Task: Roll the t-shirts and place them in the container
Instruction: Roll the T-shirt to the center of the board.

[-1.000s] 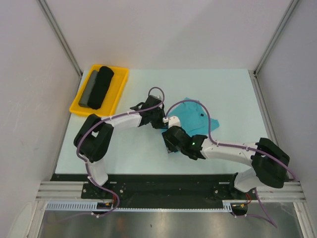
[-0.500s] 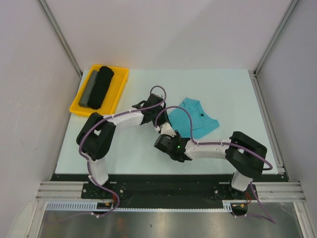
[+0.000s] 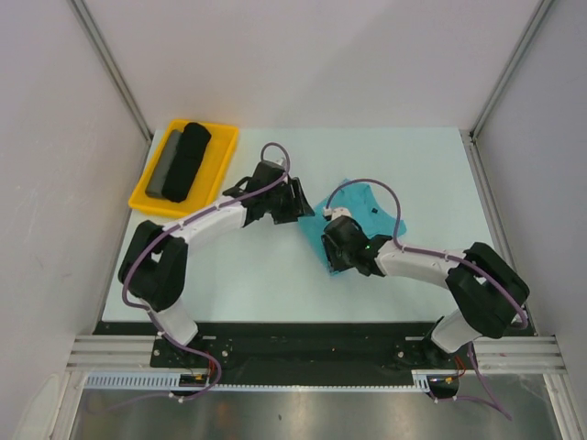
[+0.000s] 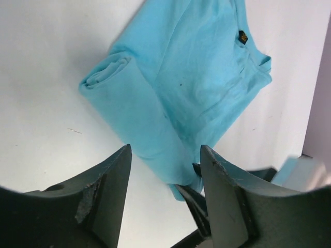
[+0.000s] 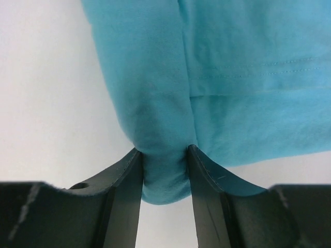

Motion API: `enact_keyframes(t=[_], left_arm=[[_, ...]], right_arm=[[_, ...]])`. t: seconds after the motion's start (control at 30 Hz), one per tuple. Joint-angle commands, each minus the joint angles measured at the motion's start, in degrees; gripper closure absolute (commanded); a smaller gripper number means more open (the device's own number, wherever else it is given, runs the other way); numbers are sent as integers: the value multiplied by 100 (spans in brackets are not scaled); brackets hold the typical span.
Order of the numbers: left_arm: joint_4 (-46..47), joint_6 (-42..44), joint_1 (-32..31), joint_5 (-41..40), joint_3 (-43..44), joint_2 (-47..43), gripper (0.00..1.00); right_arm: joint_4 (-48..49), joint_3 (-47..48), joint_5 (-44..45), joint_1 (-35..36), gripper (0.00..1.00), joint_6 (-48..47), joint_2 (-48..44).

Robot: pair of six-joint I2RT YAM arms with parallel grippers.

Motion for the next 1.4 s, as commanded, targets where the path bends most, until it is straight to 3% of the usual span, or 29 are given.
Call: enact_keyframes(t=[0.0, 0.13, 0.33, 0.73, 0.83, 1.07, 1.23, 1.37], left_arm=[[385, 292, 8, 23, -394, -447, 35], [439, 468, 8, -223, -641, -465, 33], [676, 266, -97, -267, -729, -140, 40], [448, -402, -379, -742, 61, 773, 52], [176, -472, -414, -909, 404, 906, 52], [-422, -595, -475, -1032, 1107, 1284, 52], [-713, -674, -537, -1085, 1468, 1547, 52], [-915, -753, -554, -1094, 1810, 1697, 53]], right_arm=[[738, -323, -1730, -663, 57, 129, -268], [1002, -525, -2505, -1112, 58, 234, -260], [1257, -666, -3244, -1578, 58, 340, -67], [1714, -850, -4133, -2238, 59, 709, 75], [1697, -850, -4168, -2326, 54, 761, -39], [934, -850, -2852, -2273, 39, 498, -1137], [616, -798, -922, -1370, 36, -11, -2051], [476, -499, 40, -525, 36, -564, -1763]])
